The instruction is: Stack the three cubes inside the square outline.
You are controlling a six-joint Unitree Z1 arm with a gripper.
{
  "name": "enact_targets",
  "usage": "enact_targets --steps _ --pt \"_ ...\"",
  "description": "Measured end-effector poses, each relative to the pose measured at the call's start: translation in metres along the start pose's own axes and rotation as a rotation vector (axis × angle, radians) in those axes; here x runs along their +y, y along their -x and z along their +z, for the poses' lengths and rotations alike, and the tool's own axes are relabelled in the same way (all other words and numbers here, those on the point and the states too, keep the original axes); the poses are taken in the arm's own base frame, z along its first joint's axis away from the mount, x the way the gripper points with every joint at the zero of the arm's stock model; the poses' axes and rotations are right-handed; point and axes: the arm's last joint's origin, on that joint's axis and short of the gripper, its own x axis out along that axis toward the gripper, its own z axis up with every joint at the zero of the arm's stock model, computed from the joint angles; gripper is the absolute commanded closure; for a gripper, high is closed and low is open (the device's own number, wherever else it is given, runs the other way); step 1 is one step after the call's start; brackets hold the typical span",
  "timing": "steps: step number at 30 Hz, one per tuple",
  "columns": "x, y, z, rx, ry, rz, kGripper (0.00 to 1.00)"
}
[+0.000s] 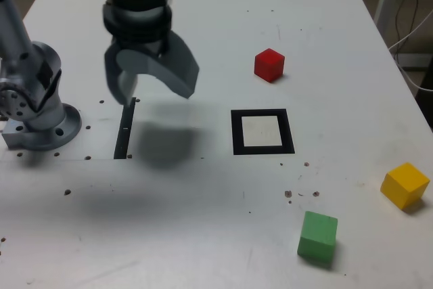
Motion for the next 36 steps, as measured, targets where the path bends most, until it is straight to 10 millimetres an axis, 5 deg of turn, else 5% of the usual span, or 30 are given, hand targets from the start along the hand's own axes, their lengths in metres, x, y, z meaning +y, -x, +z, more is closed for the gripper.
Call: enact_targets --steps 18,28,36 --pt "0.045 0.013 0.071 0.009 -0.052 0.010 0.00" --pt "0.103 0.011 0.099 0.005 -0.068 -0.002 0.01" --pt "0.127 0.013 0.129 0.010 -0.111 -0.010 0.01"
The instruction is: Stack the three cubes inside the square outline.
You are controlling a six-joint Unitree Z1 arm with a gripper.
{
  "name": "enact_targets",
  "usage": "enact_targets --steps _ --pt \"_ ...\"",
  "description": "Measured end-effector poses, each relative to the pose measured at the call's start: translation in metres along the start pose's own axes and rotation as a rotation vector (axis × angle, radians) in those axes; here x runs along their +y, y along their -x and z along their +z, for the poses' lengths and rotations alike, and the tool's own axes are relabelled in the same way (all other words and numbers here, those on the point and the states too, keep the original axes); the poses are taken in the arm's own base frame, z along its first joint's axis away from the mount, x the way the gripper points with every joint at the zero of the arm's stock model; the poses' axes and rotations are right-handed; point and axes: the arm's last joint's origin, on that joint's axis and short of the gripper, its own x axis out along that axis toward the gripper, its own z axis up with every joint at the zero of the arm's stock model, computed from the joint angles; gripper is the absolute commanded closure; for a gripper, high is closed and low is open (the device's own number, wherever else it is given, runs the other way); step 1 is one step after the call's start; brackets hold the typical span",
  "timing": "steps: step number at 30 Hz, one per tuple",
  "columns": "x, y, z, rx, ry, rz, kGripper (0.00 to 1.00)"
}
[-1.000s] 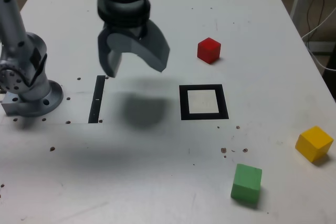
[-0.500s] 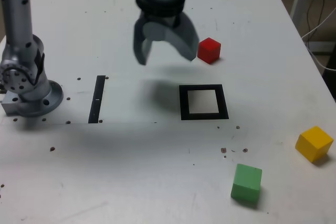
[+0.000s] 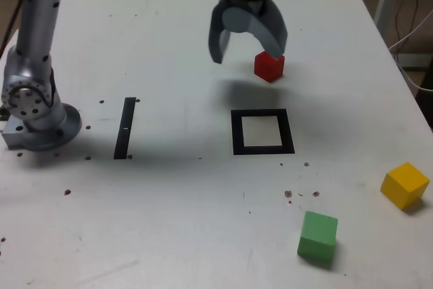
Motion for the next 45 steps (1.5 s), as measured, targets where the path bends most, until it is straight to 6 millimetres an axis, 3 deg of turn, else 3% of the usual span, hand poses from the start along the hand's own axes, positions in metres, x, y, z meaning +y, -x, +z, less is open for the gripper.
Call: enact_targets --steps 7,14,19,28,37,45 --pt "0.032 -0.006 0.020 -0.003 -0.016 -0.006 0.01" --pt "0.063 -0.016 0.027 0.003 -0.043 -0.009 0.01" --pt "0.065 -0.013 0.027 0.008 -0.101 0.012 0.01" --pt "0.060 -0.017 0.031 0.047 -0.406 0.057 0.01" --pt "0.058 -0.019 0.032 0.050 -0.429 0.065 0.01" --pt "0.043 -0.026 0.042 0.052 -0.444 0.075 0.04"
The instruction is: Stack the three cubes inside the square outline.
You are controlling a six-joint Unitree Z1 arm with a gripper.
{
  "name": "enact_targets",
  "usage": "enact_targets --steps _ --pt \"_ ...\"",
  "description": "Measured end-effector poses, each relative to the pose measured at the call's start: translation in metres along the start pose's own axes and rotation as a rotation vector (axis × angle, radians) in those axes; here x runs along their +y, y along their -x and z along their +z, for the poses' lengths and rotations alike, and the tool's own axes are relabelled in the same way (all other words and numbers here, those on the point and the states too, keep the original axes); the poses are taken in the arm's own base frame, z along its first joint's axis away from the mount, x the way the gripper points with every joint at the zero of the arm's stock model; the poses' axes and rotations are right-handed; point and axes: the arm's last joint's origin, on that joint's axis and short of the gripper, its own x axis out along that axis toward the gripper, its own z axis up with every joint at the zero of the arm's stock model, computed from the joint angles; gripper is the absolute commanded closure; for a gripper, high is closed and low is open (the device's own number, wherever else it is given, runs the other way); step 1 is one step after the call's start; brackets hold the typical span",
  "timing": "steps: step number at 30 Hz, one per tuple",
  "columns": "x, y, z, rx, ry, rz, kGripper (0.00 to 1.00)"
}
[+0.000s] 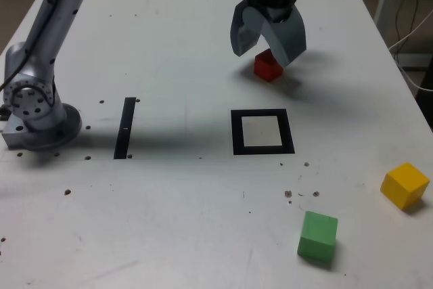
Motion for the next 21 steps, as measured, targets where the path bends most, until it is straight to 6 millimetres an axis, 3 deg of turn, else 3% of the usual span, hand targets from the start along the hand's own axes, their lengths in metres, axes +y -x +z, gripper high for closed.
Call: enact_targets --steps 7,12,21 --pt "0.004 -0.011 0.010 0.017 0.009 -0.014 0.09" --pt "0.006 -0.010 0.011 0.021 0.021 -0.001 0.18" --pt "0.009 -0.012 0.013 0.028 0.054 0.020 0.64"
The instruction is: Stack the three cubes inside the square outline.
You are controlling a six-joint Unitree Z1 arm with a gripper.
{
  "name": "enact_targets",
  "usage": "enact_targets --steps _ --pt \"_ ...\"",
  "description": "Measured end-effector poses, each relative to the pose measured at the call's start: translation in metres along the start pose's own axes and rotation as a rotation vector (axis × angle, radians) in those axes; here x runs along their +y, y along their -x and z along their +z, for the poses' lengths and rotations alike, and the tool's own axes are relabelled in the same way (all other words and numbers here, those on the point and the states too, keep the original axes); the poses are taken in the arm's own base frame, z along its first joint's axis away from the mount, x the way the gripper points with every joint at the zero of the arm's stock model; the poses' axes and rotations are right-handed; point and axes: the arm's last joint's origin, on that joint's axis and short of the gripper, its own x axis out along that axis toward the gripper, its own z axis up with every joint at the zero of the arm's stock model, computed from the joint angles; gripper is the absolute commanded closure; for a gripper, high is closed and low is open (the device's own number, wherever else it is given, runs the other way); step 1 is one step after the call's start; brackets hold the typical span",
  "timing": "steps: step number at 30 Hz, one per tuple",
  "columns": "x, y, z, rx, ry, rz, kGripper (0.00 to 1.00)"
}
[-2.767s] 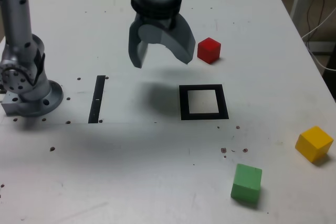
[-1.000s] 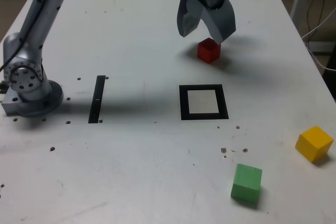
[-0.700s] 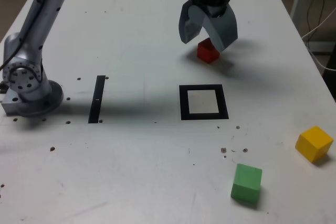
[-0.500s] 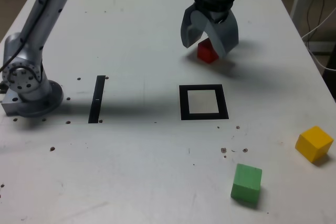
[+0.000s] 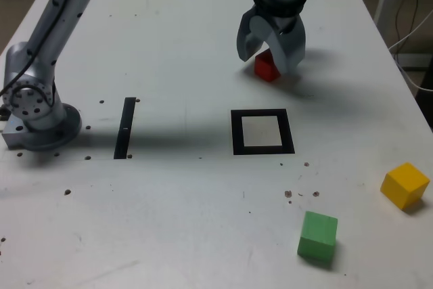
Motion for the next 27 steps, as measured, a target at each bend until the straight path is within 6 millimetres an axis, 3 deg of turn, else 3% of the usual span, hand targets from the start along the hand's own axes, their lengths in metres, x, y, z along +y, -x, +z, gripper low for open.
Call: enact_targets --steps 27 --pt "-0.0041 0.0039 -0.0001 0.006 0.007 -0.013 0.66"
